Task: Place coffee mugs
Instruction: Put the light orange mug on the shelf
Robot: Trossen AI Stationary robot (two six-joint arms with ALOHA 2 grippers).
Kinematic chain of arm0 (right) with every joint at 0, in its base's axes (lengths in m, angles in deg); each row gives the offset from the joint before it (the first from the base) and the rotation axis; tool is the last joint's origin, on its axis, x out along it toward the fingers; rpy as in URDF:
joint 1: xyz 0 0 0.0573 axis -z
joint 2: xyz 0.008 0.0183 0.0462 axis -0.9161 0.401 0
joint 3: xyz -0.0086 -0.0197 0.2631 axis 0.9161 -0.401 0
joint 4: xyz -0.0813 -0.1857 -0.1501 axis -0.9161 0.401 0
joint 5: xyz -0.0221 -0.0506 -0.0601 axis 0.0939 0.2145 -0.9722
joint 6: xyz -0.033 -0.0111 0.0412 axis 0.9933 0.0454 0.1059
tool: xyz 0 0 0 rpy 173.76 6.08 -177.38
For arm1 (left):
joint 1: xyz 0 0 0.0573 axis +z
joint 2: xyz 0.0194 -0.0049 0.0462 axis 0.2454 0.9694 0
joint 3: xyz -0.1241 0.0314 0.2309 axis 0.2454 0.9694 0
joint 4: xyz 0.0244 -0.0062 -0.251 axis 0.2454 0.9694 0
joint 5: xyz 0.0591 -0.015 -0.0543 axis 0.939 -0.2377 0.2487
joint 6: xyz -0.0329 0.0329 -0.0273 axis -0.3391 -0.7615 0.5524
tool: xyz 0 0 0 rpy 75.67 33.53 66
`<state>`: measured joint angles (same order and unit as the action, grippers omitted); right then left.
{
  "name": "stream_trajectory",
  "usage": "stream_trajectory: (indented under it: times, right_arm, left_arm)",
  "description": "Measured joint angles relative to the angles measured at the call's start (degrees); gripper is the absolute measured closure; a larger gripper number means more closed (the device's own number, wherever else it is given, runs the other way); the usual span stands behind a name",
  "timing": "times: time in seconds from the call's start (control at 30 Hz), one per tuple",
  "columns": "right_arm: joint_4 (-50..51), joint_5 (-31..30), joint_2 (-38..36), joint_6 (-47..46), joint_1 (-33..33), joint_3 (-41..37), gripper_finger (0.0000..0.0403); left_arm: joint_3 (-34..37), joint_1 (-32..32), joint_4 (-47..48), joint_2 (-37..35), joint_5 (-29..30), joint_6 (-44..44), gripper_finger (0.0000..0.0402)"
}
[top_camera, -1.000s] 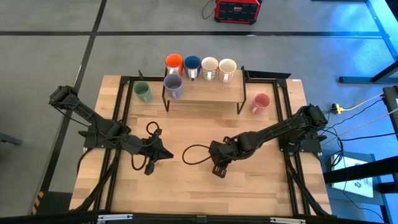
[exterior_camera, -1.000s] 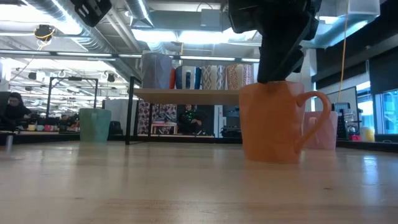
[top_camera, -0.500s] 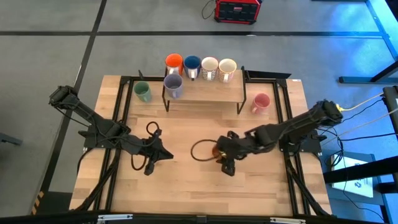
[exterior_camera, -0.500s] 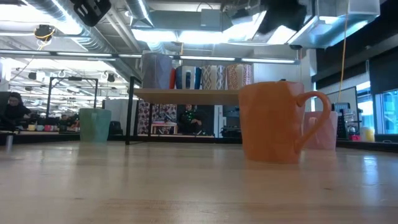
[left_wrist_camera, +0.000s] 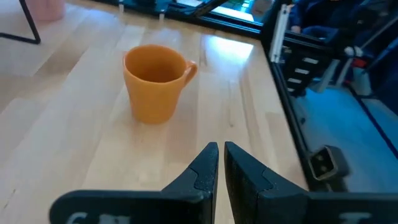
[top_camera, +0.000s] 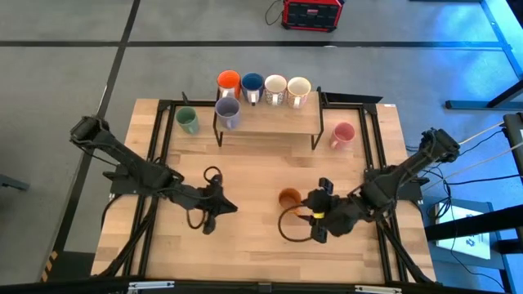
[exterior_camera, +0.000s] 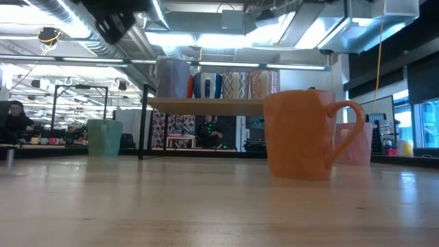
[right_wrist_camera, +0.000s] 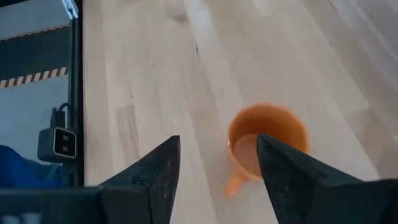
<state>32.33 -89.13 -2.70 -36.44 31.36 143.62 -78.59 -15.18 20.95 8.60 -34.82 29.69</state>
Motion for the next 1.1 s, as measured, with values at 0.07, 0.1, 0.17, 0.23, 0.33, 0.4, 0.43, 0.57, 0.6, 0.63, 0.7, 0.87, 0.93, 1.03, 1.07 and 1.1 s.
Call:
stream_trajectory:
  times: [0.07,0.1,0.17,0.23,0.33,0.4,0.43,0.57,0.6,0.63,0.7,0.87,0.93,1.03,1.07,1.1]
  right_arm:
    - [-0.8,-0.1,-0.7,-2.6,-1.3,-2.9,0.0205]
    - [-2.3,0.0,-1.0,-4.0,-1.9,-5.0,0.0205]
    - [-5.8,0.0,-1.9,-6.6,-3.0,-9.7,0.0205]
    - [-11.3,0.0,-3.1,-8.8,-3.8,-15.2,0.0205]
    - [-21.2,-0.5,-4.1,-10.2,-4.5,-22.8,0.0205]
    - [-25.8,-1.0,-4.1,-10.3,-4.8,-26.6,0.0205]
    - [-27.6,-1.2,-4.1,-10.3,-4.8,-28.3,0.0205]
    - [-31.6,-2.0,-4.0,-10.6,-4.7,-33.6,0.0205]
    - [-33.1,-2.4,-4.0,-10.6,-4.7,-34.6,0.0205]
    - [-34.9,-2.5,-4.0,-10.5,-4.7,-35.4,0.0205]
    - [-37.7,-2.7,-4.0,-9.8,-4.7,-37.0,0.0205]
    - [-43.2,-3.5,-3.3,-6.9,-4.7,-38.6,0.0205]
    - [-43.8,-3.6,-2.5,-6.8,-4.7,-38.7,0.0205]
    - [-46.3,-2.9,-0.5,-6.8,-4.7,-38.7,0.0205]
    - [-47.2,-2.6,0.3,-6.7,-4.7,-38.7,0.0205]
    - [-48.2,-2.4,1.1,-6.7,-4.7,-38.7,0.0205]
  left_arm:
    - [0.0,0.9,-2.9,2.9,-0.2,0.0,0.0381]
    - [0.0,1.3,-4.2,4.1,-0.3,0.0,0.0381]
    - [0.0,2.1,-7.6,6.8,-0.4,0.2,0.0381]
    - [0.0,2.7,-11.3,9.5,-0.4,1.2,0.0381]
    - [0.0,3.5,-18.7,14.5,-0.6,1.7,0.0381]
    - [0.0,3.9,-23.8,18.1,-1.7,1.7,0.0381]
    - [-0.3,4.1,-25.4,20.0,-2.3,1.8,0.0381]
    - [-4.0,5.0,-26.6,26.7,-3.3,2.8,0.0381]
    - [-5.2,5.3,-26.9,28.3,-3.4,2.8,0.0381]
    - [-6.1,5.6,-26.8,29.7,-3.4,2.7,0.0381]
    - [-8.3,6.4,-26.8,32.6,-3.6,1.6,0.0381]
    - [-12.0,9.2,-26.7,37.9,-3.6,1.3,0.0381]
    - [-12.7,10.7,-26.4,39.2,-3.6,1.3,0.0381]
    - [-13.3,12.7,-26.6,40.0,-3.6,1.3,0.0381]
    - [-13.3,13.4,-26.5,40.0,-3.8,1.3,0.0381]
    - [-13.4,14.0,-26.5,40.0,-3.8,1.3,0.0381]
